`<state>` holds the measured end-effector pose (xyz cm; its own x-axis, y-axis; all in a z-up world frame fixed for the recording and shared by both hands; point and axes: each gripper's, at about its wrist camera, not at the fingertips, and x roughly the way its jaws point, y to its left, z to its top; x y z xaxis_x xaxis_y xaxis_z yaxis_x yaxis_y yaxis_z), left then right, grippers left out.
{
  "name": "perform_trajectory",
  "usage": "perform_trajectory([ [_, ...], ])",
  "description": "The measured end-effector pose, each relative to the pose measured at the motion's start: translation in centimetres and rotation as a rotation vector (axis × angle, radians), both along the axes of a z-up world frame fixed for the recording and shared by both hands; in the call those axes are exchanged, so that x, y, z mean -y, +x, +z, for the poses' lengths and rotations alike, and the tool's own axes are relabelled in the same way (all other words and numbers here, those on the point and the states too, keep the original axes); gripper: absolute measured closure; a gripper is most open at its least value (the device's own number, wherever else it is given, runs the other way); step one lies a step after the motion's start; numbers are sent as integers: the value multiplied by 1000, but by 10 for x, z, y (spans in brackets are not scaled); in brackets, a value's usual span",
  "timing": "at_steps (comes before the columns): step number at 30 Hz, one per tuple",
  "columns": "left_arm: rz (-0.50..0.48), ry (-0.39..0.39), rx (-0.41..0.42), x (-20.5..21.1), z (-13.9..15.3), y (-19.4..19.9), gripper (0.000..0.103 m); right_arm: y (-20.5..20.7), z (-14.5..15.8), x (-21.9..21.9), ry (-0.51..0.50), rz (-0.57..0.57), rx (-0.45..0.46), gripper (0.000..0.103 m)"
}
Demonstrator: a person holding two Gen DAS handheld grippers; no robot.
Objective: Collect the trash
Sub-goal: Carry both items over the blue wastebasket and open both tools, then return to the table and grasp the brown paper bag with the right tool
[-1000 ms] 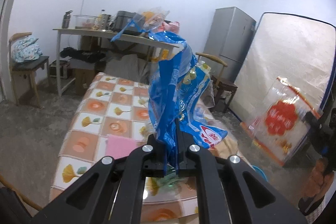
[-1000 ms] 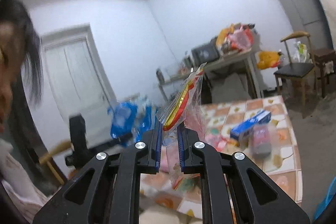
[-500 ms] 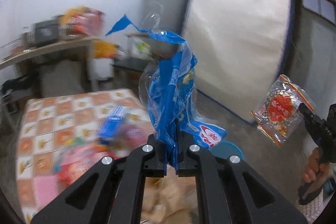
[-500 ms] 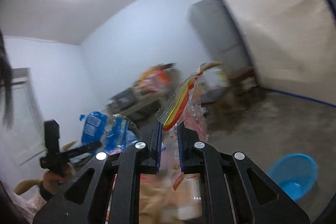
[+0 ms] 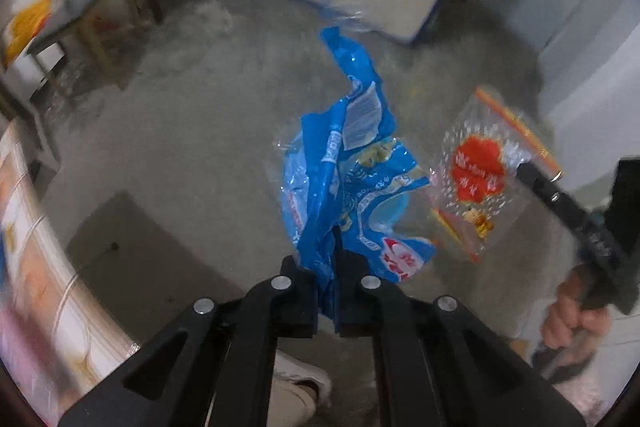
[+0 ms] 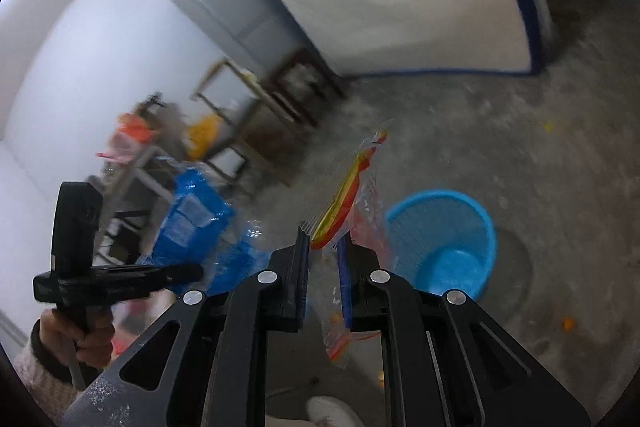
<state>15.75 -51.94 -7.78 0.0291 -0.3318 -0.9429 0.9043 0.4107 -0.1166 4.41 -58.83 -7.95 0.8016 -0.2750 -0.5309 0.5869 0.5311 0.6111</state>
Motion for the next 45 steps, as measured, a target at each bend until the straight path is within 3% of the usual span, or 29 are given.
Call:
perform_trajectory([
  [5,-29,38,1,67,-65,4,97,26,-37,42,53,-29,-93,91],
  [7,-48,42,1,87,-83,5,84,29,-54,59,81,-33,-101,88],
  [9,-20,72,13,99,-103,10,43,32,-73,72,108,-28,-135,83],
  [10,-6,68,24,102,-106,11,40,32,-80,75,128,-27,-155,78],
  [12,1,50,40,104,-102,6,32,33,-100,81,162,-30,-169,68],
  [15,8,35,45,105,-94,-1,28,28,-109,84,182,-51,-182,63],
  [22,27,-53,40,84,-46,1,25,11,-106,81,166,-63,-183,60],
  [25,22,-102,33,72,-9,-1,25,0,-98,76,150,-60,-170,60],
  [28,-19,-164,72,44,40,-12,25,-10,-82,63,114,-36,-157,59],
  [31,-61,-199,168,-1,96,-28,25,-21,-52,39,63,13,-128,56],
  [36,-65,-253,364,-129,179,-56,16,-35,0,-20,-49,129,-27,32],
  [40,40,-236,389,-225,195,-64,9,-30,30,-82,-99,309,49,28],
  [43,207,-246,414,-298,188,-70,8,-12,48,-134,-142,479,86,24],
  [45,307,-278,436,-344,181,-80,8,8,61,-177,-222,638,95,12],
])
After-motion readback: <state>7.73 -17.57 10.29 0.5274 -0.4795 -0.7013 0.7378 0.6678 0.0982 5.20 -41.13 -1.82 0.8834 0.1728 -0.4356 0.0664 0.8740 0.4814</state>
